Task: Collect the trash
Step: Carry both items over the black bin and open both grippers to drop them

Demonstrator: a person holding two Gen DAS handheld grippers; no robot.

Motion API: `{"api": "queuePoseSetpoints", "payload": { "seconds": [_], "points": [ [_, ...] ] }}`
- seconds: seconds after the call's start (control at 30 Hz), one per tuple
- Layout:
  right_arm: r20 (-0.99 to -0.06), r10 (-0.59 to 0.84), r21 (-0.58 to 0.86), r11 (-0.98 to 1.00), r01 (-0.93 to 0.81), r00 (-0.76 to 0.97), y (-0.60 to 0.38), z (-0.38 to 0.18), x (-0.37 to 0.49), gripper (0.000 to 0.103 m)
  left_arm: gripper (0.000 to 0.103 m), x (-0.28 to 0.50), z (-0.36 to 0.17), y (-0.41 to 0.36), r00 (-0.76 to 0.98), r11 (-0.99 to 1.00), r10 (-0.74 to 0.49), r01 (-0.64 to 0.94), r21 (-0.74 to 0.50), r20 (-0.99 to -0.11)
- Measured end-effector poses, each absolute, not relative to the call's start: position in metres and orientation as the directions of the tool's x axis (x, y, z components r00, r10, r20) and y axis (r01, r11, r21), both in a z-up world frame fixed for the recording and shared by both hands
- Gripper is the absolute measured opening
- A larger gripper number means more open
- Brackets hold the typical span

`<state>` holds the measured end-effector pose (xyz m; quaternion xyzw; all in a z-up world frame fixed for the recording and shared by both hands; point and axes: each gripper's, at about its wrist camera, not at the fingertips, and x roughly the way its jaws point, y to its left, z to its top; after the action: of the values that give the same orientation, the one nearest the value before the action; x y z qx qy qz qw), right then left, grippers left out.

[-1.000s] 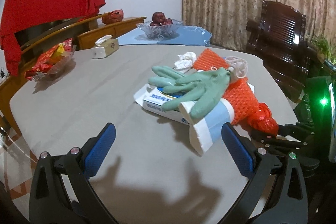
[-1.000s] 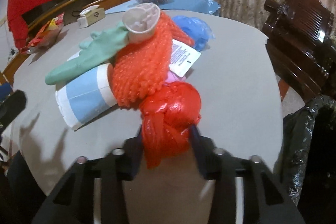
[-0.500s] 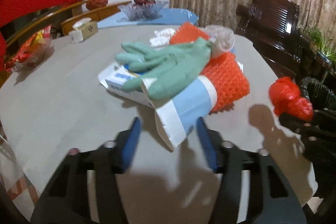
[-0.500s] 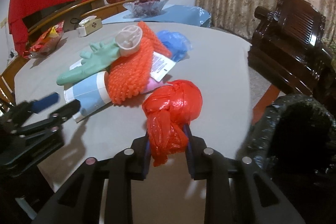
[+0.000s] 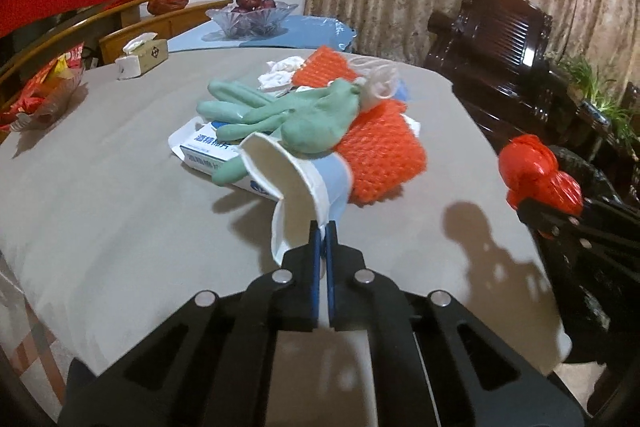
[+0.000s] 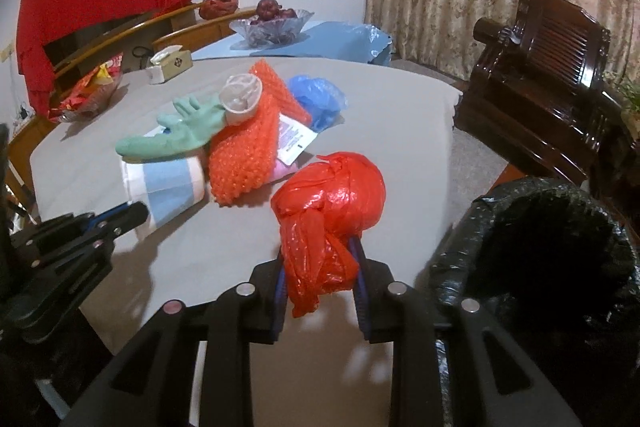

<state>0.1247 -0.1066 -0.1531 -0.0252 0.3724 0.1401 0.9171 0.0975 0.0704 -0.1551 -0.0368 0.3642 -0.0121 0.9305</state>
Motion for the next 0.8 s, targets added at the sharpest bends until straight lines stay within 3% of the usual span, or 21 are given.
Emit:
{"api": "queuePoseSetpoints", "payload": {
  "seconds": [0.43, 0.8],
  "points": [
    [-0.630, 0.217, 0.097, 0.975, -0.202, 0.745, -0.151, -0.118, 0.094, 0.028, 0.002, 0.054, -0.105, 0.031, 0.772, 0.981, -0.192, 0.164, -0.102, -0.606],
    [-0.608, 0.082, 0.086, 0.996, -0.037, 0.790, -0.224, -0.106, 0.068, 0.027, 0.002, 0.063, -0.087, -0.047, 0.756, 0.931, -0.346, 0.348, -0.108, -0.555]
  ]
}}
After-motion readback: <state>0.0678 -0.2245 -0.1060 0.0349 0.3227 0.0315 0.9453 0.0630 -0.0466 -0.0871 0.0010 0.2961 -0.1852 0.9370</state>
